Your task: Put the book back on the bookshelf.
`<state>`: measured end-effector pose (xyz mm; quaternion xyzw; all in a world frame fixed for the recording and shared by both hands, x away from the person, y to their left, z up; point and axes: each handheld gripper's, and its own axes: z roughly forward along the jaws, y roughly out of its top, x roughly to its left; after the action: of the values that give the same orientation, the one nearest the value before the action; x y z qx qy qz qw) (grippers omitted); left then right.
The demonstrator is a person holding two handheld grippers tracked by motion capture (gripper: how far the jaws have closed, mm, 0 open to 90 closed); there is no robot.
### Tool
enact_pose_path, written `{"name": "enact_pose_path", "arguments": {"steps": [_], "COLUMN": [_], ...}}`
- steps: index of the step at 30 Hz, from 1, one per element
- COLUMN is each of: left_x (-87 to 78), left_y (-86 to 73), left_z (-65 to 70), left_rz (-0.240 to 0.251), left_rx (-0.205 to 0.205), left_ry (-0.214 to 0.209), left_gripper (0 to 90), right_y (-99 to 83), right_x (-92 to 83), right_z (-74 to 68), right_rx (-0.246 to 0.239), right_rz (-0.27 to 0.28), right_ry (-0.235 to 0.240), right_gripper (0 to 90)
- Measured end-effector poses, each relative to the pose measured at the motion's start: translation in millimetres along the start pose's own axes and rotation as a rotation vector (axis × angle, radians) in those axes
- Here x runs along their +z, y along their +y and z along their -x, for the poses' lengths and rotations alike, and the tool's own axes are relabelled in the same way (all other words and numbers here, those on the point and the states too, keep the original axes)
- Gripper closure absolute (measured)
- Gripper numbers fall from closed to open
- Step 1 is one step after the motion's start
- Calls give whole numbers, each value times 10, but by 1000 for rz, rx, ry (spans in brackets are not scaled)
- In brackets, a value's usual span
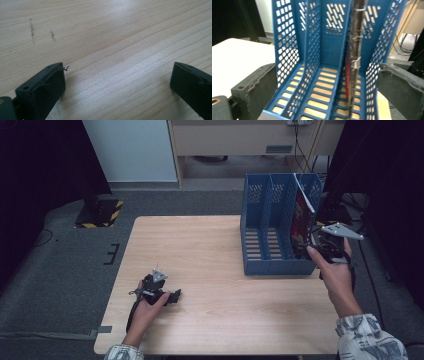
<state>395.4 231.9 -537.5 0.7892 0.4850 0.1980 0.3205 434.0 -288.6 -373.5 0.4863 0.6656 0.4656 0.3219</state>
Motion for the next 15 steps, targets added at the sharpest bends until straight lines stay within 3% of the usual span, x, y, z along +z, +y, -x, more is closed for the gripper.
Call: {"name": "enact_pose_path", "arguments": {"steps": [15], "left_x": [-3], "left_y": [-3], "left_z": [8], "left_rz": [-2], "left_rx": [5], "left_ry": [-3], "left_gripper": [0], "right_y": [-226], "right_x": [-72], "right_z": [-285], "right_rx": [-28], "right_rz": [-35], "right_ry": [52], "right_gripper": [38]}}
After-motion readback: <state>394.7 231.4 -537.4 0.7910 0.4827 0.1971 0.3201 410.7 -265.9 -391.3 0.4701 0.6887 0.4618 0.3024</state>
